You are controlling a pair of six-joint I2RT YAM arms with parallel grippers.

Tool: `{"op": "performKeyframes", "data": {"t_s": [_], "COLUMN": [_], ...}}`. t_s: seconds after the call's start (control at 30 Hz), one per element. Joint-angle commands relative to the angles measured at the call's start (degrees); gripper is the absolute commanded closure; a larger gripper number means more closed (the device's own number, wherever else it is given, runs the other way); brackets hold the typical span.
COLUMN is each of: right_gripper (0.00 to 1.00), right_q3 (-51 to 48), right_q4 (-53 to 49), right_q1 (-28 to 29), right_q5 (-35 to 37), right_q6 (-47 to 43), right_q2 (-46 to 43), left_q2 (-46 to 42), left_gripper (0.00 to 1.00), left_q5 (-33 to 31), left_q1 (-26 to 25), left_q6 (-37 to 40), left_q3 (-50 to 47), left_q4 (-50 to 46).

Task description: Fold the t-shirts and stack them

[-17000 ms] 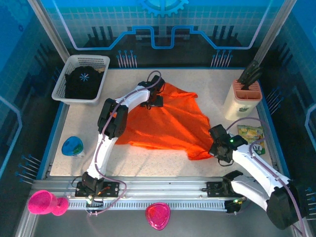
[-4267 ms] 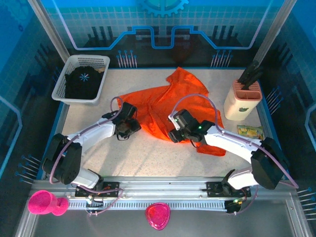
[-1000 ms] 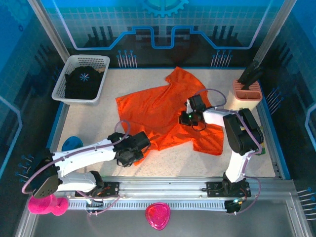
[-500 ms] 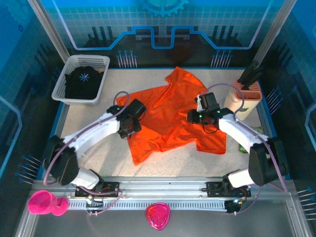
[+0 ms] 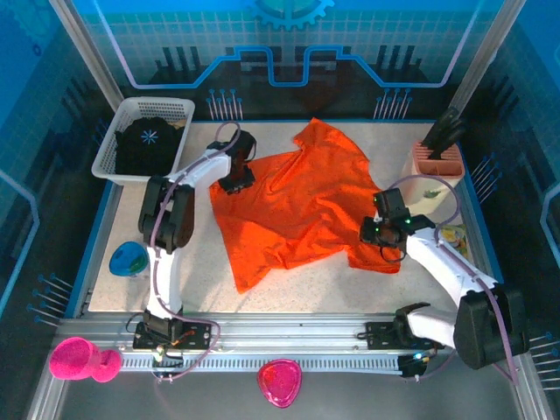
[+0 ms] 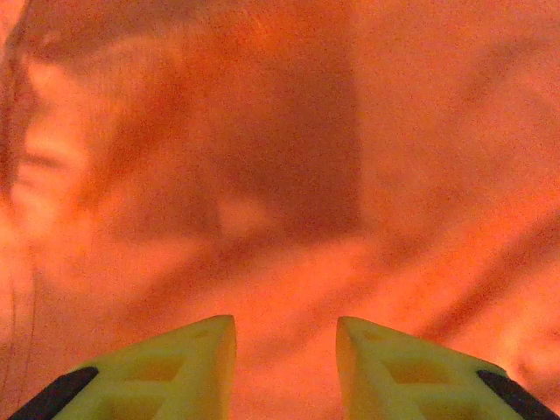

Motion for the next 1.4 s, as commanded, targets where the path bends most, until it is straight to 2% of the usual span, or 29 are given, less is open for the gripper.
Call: {"op": "performKeyframes", "data": {"t_s": [0.0, 0.1, 0.23, 0.33, 0.37, 0.57, 0.83, 1.0, 1.13, 1.27, 1.37], "right_gripper": [0.86, 0.89, 0.91, 0.95, 1.00, 1.00, 1.00, 1.00, 1.00, 1.00, 1.00], "right_q3": [-2.9, -4.6, -5.7, -5.9, -6.0, -3.7, -8.8, -10.5, -5.9, 5.7, 14.6], "right_q4": [0.7, 1.9, 1.1, -3.2, -4.1, -12.4, -16.0, -15.1, -16.1, -17.6, -14.5], "right_q1": [-2.9, -4.3, -4.5, -4.7, -4.7, -3.9, 0.1, 5.8, 7.8, 7.3, 4.4], "right_q5": [-1.1, -1.6, -0.2, 2.3, 2.4, 4.1, 2.4, -0.9, -0.3, 4.5, 3.7], "right_q6": [4.4, 6.9, 11.3, 18.2, 20.7, 28.0, 33.1, 34.7, 30.3, 18.3, 8.0], "right_q2": [1.0, 2.3, 4.1, 6.1, 7.0, 9.7, 1.4, -3.7, -4.0, -0.6, 6.4], "left_q2": [6.0, 12.1, 16.2, 17.4, 17.8, 19.9, 26.7, 27.1, 22.8, 12.2, 4.3], "left_gripper": [0.65, 0.66, 0.66, 0.66, 0.66, 0.66, 0.66, 0.64, 0.57, 0.49, 0.45], "left_q5": [3.4, 4.5, 3.1, 2.4, 2.5, 2.5, 2.2, 4.9, 7.0, 5.2, 3.8], "left_q1": [1.6, 1.3, 1.5, 2.4, 2.9, 5.3, 7.1, 7.2, 6.4, 3.9, 1.6], "left_q6": [4.5, 7.1, 8.8, 9.3, 9.5, 11.2, 14.4, 15.3, 15.3, 16.0, 16.0], "left_q3": [7.2, 14.6, 19.0, 20.1, 20.5, 25.1, 38.8, 40.4, 39.0, 33.0, 27.2], "left_q4": [-3.5, -7.5, -10.7, -11.8, -12.1, -14.5, -21.1, -20.1, -19.4, -17.3, -16.0]}}
